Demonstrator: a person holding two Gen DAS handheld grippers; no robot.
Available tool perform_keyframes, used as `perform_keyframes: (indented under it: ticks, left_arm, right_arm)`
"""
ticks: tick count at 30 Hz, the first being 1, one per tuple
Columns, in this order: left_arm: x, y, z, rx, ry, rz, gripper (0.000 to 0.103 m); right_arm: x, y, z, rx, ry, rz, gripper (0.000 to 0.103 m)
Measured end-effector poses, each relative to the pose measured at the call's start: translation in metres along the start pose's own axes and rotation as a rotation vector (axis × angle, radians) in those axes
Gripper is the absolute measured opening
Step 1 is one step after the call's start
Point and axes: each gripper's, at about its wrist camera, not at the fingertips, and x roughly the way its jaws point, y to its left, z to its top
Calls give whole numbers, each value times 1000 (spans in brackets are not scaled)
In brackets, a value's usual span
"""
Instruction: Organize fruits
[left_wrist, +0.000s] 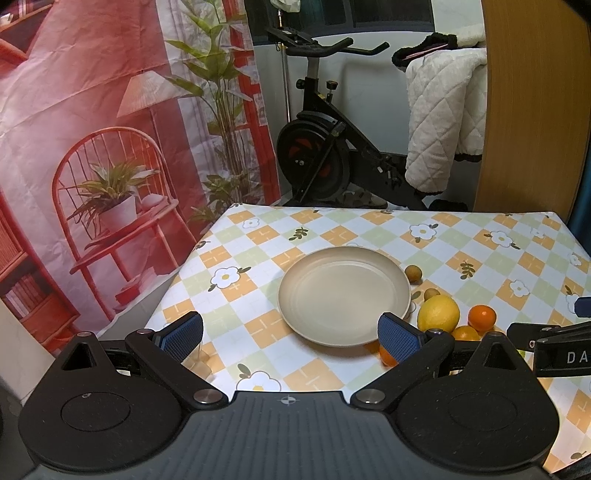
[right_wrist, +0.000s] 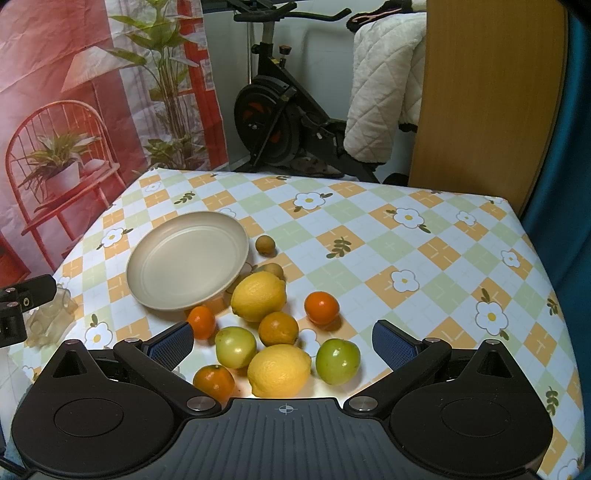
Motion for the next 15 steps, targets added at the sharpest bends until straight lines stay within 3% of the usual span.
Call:
perform_keyframes:
  ticks: [6,11,15]
  left_arm:
    - [-4,9,4,-50,-84,-25,102]
    - [-1,13,14,-76,-159,46,102]
    - [-1,23,20,-163,-234,9,102]
  right_arm:
    - [-10,-5,6,6,-71,37,102]
    - [-18,-23,22,8,-196,78,103]
    - [-22,-37,30,34,-318,128,103]
